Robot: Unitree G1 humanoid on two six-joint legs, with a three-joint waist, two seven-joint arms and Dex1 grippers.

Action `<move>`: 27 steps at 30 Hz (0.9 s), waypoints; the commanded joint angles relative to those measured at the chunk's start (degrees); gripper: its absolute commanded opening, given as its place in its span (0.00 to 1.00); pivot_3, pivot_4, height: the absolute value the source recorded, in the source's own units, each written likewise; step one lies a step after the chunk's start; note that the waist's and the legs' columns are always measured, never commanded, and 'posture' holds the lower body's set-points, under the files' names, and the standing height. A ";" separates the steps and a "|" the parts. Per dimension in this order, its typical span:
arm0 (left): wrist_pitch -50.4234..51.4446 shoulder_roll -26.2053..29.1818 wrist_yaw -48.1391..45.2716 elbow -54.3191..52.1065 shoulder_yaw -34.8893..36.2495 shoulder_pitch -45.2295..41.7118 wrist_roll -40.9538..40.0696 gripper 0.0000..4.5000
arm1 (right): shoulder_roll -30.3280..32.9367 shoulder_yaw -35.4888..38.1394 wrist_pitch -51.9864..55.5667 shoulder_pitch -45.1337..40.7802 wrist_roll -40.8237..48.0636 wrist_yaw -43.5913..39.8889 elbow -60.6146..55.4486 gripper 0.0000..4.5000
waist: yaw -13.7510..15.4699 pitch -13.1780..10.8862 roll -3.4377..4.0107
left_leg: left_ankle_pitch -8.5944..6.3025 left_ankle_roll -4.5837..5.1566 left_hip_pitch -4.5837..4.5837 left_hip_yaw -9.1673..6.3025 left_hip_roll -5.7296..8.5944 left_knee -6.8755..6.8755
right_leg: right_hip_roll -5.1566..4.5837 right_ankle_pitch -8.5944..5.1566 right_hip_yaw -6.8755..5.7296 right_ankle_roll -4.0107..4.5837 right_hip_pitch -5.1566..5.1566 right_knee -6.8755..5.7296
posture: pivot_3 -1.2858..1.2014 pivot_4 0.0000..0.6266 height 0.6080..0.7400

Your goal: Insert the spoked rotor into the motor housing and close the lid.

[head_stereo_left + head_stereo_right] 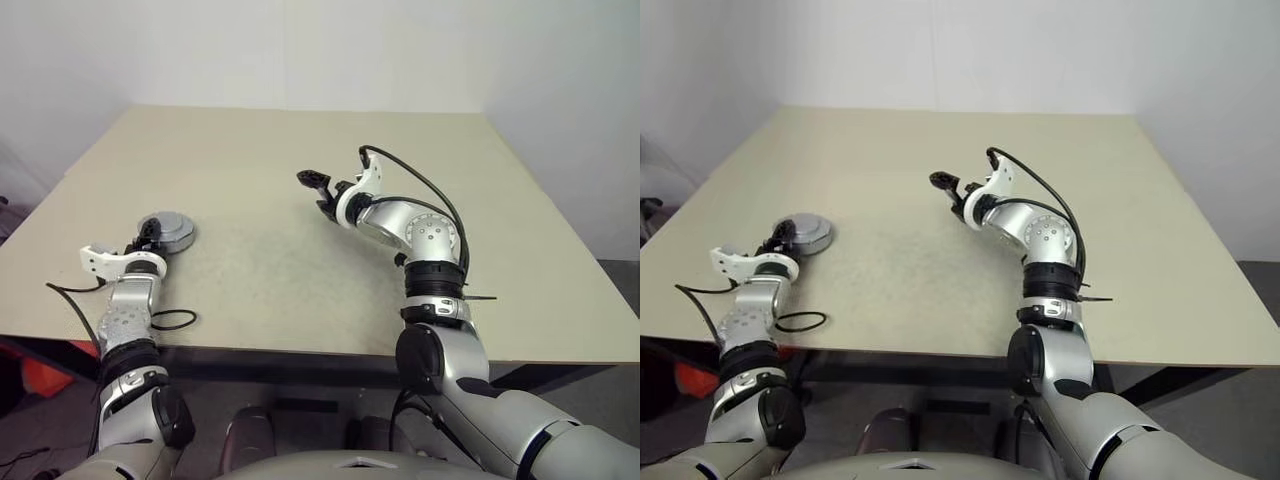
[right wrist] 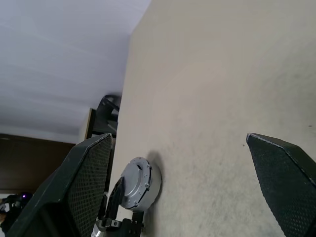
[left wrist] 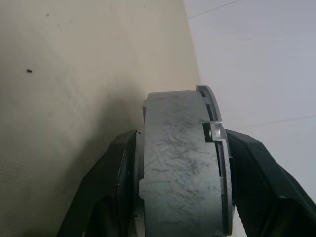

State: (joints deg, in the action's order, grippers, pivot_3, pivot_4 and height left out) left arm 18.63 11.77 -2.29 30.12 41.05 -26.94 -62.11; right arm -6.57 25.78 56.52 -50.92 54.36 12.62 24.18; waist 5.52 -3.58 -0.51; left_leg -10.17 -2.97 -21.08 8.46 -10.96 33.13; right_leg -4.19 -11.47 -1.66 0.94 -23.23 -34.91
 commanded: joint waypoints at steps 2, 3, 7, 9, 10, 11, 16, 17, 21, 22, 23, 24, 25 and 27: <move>-2.48 3.20 -2.35 -0.09 0.49 -1.86 3.07 0.79 | -0.81 0.21 1.03 -1.18 1.57 -0.48 -0.81 1.00 | -0.08 0.00 0.00 | 0.02 -0.03 0.02 0.00 -0.02 0.00 | 0.01 0.01 -0.01 0.01 -0.01 -0.04 | 0.52 0.00 1.00; -2.67 3.75 -2.44 0.22 0.72 -1.94 3.51 0.87 | -0.74 0.27 1.39 -1.25 1.70 -0.59 -0.62 1.00 | -0.08 0.00 0.00 | 0.02 -0.03 0.02 0.00 -0.02 0.00 | 0.01 0.01 -0.01 0.01 -0.01 -0.04 | 0.52 0.00 1.00; -4.67 7.57 -2.22 2.16 1.34 -2.92 6.70 0.99 | -0.29 0.25 2.02 -1.82 1.24 -1.20 0.75 1.00 | -0.20 0.00 -0.01 | 0.02 -0.04 0.07 0.00 -0.03 0.00 | 0.02 0.01 -0.01 0.02 -0.02 -0.07 | 0.52 0.00 1.00; -5.57 9.90 -2.78 2.66 0.97 -3.59 8.60 0.99 | 0.42 -1.30 2.45 -1.90 -0.19 -2.43 1.01 1.00 | -0.11 0.00 -0.01 | 0.02 -0.04 0.06 0.00 -0.04 0.00 | 0.02 0.01 -0.01 0.02 -0.02 -0.06 | 0.52 0.00 1.00; -6.03 10.68 -3.28 2.53 0.35 -3.70 9.85 0.99 | 0.60 -2.23 2.44 -1.70 -0.93 -3.20 0.58 1.00 | -0.07 0.00 -0.01 | 0.02 -0.04 0.05 0.00 -0.03 0.00 | 0.02 0.01 -0.01 0.02 -0.02 -0.06 | 0.52 0.00 1.00; -6.43 11.25 -3.82 2.26 -0.38 -3.75 11.07 0.99 | 0.87 -3.43 2.16 -1.42 -1.93 -4.19 -0.09 1.00 | -0.04 0.00 0.00 | 0.02 -0.04 0.03 0.00 -0.03 0.00 | 0.02 0.01 -0.01 0.02 -0.02 -0.06 | 0.52 0.00 1.00; -11.77 13.13 -11.54 -5.63 -14.06 -1.28 26.12 0.99 | 6.95 -20.15 -13.72 4.82 -17.83 -18.10 -12.35 1.00 | 1.12 0.03 -0.14 | 0.03 -0.04 -0.09 -0.06 -0.03 0.01 | -0.12 0.01 -0.10 0.02 0.03 0.02 | 0.52 0.00 1.00; -11.34 13.64 -13.80 -8.29 -17.97 -0.42 28.97 0.99 | 10.27 -24.27 -17.57 6.59 -22.29 -21.49 -14.86 1.00 | 1.77 0.04 -0.22 | 0.02 -0.04 -0.10 -0.06 -0.10 0.02 | -0.17 0.02 -0.12 0.00 0.04 0.03 | 0.52 0.00 1.00; -6.22 14.69 -24.29 -18.47 -30.35 2.47 33.15 0.99 | 23.21 -28.28 -24.74 11.14 -28.48 -35.25 -16.12 1.00 | 2.92 0.04 -0.26 | 0.01 -0.02 -0.08 -0.05 0.04 0.06 | -0.38 0.05 -0.12 -0.08 0.17 0.09 | 0.52 0.00 1.00; -6.02 14.66 -25.03 -19.60 -32.02 2.95 34.50 0.99 | 25.24 -29.06 -26.90 12.08 -29.66 -38.06 -16.41 1.00 | 2.94 0.04 -0.25 | 0.01 -0.02 -0.02 -0.03 0.07 0.07 | -0.40 0.01 -0.08 -0.01 0.21 0.08 | 0.52 0.00 1.00; -6.07 15.43 -27.96 -20.78 -36.77 4.02 37.78 0.99 | 30.01 -31.81 -28.95 14.83 -31.66 -44.12 -18.12 1.00 | 2.85 0.04 -0.22 | 0.01 -0.02 0.05 0.01 0.07 0.07 | -0.40 -0.02 -0.04 0.05 0.23 0.05 | 0.52 0.00 1.00; -6.23 15.94 -30.60 -21.47 -40.68 5.04 40.43 0.99 | 33.91 -33.84 -30.75 17.54 -33.07 -49.41 -19.74 1.00 | 2.91 0.07 -0.20 | 0.01 -0.02 0.09 0.03 0.04 0.07 | -0.37 -0.03 -0.01 0.07 0.22 0.02 | 0.52 0.00 1.00; -6.69 15.84 -32.79 -21.62 -43.59 5.72 42.18 0.99 | 37.09 -35.24 -32.37 19.95 -34.37 -53.19 -20.96 1.00 | 2.93 0.10 -0.15 | 0.00 -0.01 0.10 0.02 0.02 0.06 | -0.36 -0.04 -0.02 0.08 0.25 0.03 | 0.52 0.00 1.00; -7.38 14.88 -35.13 -21.55 -45.99 6.35 43.42 0.99 | 40.01 -36.15 -34.39 22.57 -35.76 -56.72 -21.97 1.00 | 2.34 0.10 -0.03 | -0.05 0.09 0.19 0.05 0.01 0.04 | -0.27 -0.05 0.08 0.09 0.29 0.04 | 0.52 0.00 1.00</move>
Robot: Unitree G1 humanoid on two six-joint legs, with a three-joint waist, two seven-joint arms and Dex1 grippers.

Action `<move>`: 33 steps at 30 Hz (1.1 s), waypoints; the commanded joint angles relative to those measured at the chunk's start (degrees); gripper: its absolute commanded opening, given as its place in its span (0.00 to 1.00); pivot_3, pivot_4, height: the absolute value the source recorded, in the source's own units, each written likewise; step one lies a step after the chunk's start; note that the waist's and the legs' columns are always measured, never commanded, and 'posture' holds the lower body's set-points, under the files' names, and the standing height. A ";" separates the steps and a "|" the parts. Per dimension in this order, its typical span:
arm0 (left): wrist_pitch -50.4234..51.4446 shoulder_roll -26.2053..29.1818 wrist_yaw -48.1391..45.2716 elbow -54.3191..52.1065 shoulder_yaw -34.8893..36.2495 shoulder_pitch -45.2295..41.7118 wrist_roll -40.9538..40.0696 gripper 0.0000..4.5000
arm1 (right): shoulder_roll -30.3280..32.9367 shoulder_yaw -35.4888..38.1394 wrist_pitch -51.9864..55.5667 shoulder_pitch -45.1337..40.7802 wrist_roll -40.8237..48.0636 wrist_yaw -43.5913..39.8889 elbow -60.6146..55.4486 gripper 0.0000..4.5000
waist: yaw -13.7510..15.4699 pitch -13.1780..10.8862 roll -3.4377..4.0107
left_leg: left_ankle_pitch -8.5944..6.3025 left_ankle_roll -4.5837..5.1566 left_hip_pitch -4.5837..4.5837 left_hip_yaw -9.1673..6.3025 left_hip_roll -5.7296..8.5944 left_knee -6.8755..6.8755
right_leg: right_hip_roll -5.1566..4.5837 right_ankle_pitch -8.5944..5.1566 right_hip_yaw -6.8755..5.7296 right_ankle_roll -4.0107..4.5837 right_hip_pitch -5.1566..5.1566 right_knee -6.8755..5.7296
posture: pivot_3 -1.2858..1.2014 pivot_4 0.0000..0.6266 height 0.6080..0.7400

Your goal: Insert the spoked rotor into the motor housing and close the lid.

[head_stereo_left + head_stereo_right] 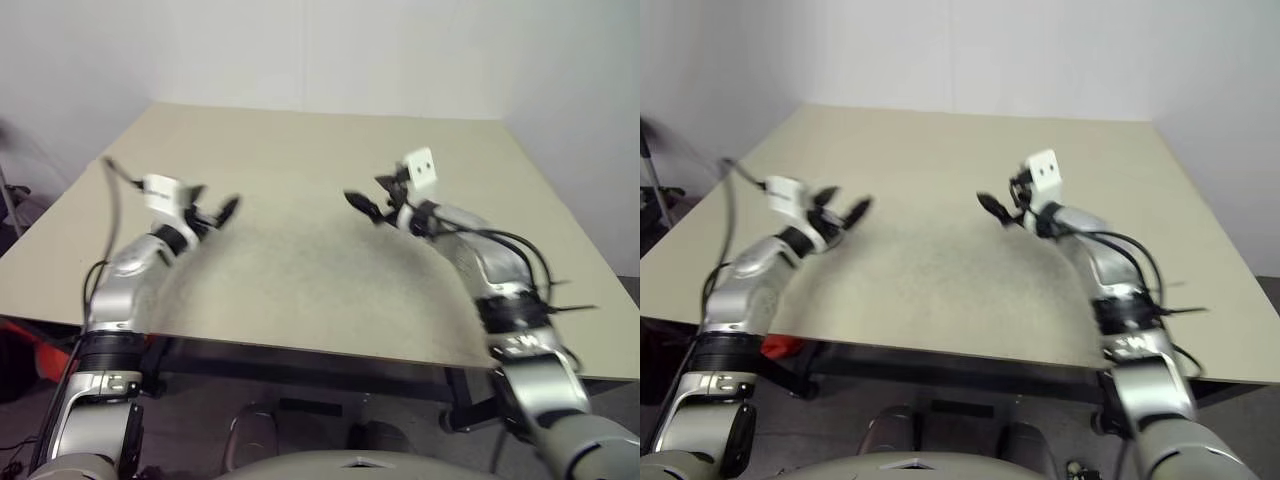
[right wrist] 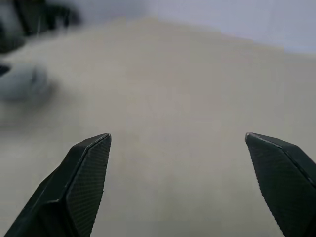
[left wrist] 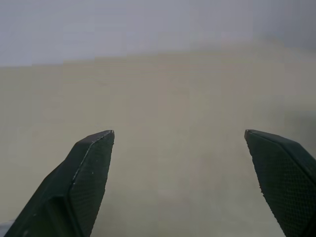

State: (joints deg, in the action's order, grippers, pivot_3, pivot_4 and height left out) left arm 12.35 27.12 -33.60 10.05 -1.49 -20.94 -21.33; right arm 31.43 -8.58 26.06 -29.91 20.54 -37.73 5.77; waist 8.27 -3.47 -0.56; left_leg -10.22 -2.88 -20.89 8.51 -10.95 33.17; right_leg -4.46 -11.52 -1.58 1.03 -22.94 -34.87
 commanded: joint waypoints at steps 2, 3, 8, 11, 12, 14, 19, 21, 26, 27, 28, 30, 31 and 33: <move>-1.76 -1.60 -5.71 -1.69 -5.88 0.83 4.06 0.99 | 3.70 -2.01 -5.02 3.30 -2.81 -8.90 -4.45 1.00 | -1.39 -0.04 0.05 | 0.00 0.01 -0.10 0.02 -0.02 0.03 | 0.18 0.01 0.01 0.10 -0.10 -0.02 | 0.52 0.00 1.00; -2.12 -1.91 -6.29 -1.48 -6.57 0.93 4.86 0.99 | 3.84 -1.92 -5.26 3.57 -3.30 -9.42 -4.48 1.00 | -1.87 -0.06 0.09 | 0.02 -0.01 -0.14 0.04 -0.07 0.04 | 0.24 0.10 -0.01 0.32 -0.17 -0.02 | 0.52 0.00 1.00; -2.87 -2.81 -7.01 0.74 -5.64 -0.33 6.13 0.99 | 1.78 -0.94 -5.35 2.47 -4.87 -8.35 -3.35 1.00 | -2.95 -0.04 0.17 | 0.01 0.03 0.00 0.07 -0.11 0.05 | 0.26 0.16 -0.04 0.49 -0.13 -0.12 | 0.52 0.00 1.00; -3.62 -2.85 -7.58 2.32 -5.12 -1.83 6.65 0.99 | 1.10 -1.05 -5.85 2.53 -5.84 -8.34 -3.65 1.00 | -2.74 -0.04 0.17 | 0.01 0.03 0.15 0.08 -0.11 0.14 | 0.24 0.16 -0.03 0.50 -0.09 -0.12 | 0.52 0.00 1.00; -3.91 -2.94 -7.60 3.05 -4.92 -2.45 6.84 0.99 | 0.86 -1.01 -5.93 2.40 -6.09 -8.34 -3.54 1.00 | -2.69 -0.04 0.17 | 0.01 0.04 0.15 0.08 -0.10 0.17 | 0.23 0.17 -0.03 0.50 -0.06 -0.12 | 0.52 0.00 1.00; -4.13 -3.22 -7.77 3.60 -4.44 -3.19 6.77 0.99 | 0.23 -0.56 -5.81 2.28 -6.39 -8.03 -3.45 1.00 | -2.66 -0.04 0.17 | 0.01 0.04 0.13 0.07 -0.10 0.22 | 0.20 0.17 -0.03 0.51 -0.02 -0.12 | 0.52 0.00 1.00; -3.82 -3.91 -8.30 2.16 -3.97 -2.71 6.87 0.99 | -1.02 0.65 -5.85 1.73 -7.33 -6.76 -1.51 1.00 | -2.68 -0.04 0.17 | 0.00 0.11 0.12 0.07 -0.10 0.25 | 0.17 0.37 -0.02 0.84 0.00 -0.12 | 0.52 0.00 1.00; -3.37 -3.85 -8.54 1.06 -3.76 -2.18 6.70 0.99 | -1.53 1.07 -5.95 1.43 -7.54 -6.54 -0.73 1.00 | -2.69 -0.04 0.18 | -0.03 0.15 0.09 0.07 -0.10 0.24 | 0.20 0.39 -0.05 0.89 -0.02 -0.12 | 0.52 0.00 1.00; -1.87 -3.68 -9.34 -0.95 -3.77 -0.84 6.40 0.99 | -3.11 1.78 -6.53 1.00 -7.94 -5.83 0.78 1.00 | -2.76 -0.04 0.18 | -0.06 0.21 0.04 0.08 -0.10 0.23 | 0.21 0.37 -0.05 0.93 -0.06 -0.08 | 0.52 0.00 1.00; -1.69 -3.67 -9.46 -1.26 -3.77 -0.62 6.38 0.99 | -3.49 1.90 -6.42 0.87 -7.93 -5.54 0.95 1.00 | -2.76 -0.04 0.18 | -0.06 0.21 0.04 0.08 -0.10 0.23 | 0.20 0.37 -0.05 0.93 -0.06 -0.07 | 0.52 0.00 1.00; -1.41 -3.64 -9.54 -1.75 -3.70 -0.37 6.28 0.99 | -3.79 1.91 -6.27 0.75 -7.97 -5.31 0.97 1.00 | -2.76 -0.04 0.18 | -0.06 0.21 0.04 0.08 -0.11 0.23 | 0.20 0.37 -0.05 0.93 -0.06 -0.06 | 0.52 0.00 1.00; -1.13 -3.78 -9.57 -2.28 -3.48 -0.08 6.22 0.99 | -4.11 1.98 -6.01 0.73 -8.03 -5.28 0.84 1.00 | -2.75 -0.04 0.18 | -0.08 0.25 0.04 0.08 -0.11 0.23 | 0.20 0.37 -0.05 0.93 -0.06 -0.06 | 0.52 0.00 1.00; -1.17 -4.03 -9.43 -2.44 -3.56 0.18 6.37 0.99 | -4.01 1.95 -6.00 0.95 -8.14 -5.48 0.67 1.00 | -2.75 -0.04 0.18 | -0.09 0.26 0.04 0.08 -0.11 0.23 | 0.20 0.37 -0.05 0.93 -0.06 -0.06 | 0.52 0.00 1.00; -1.22 -4.74 -8.98 -3.08 -3.97 1.04 6.64 0.99 | -3.50 2.09 -6.02 1.65 -8.13 -6.06 0.25 1.00 | -2.76 -0.04 0.18 | -0.09 0.26 0.04 0.08 -0.12 0.23 | 0.20 0.37 -0.05 0.93 -0.05 -0.07 | 0.52 0.00 1.00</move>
State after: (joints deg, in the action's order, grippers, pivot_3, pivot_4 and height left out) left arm 11.50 22.85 -42.90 9.90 -6.30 -19.78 -14.42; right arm 27.37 -8.32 20.92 -27.49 12.26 -43.58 7.45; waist 5.52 -3.51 -0.38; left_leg -10.30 -2.62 -20.85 8.59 -11.07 33.40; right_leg -4.26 -11.15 -1.63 1.96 -23.00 -34.94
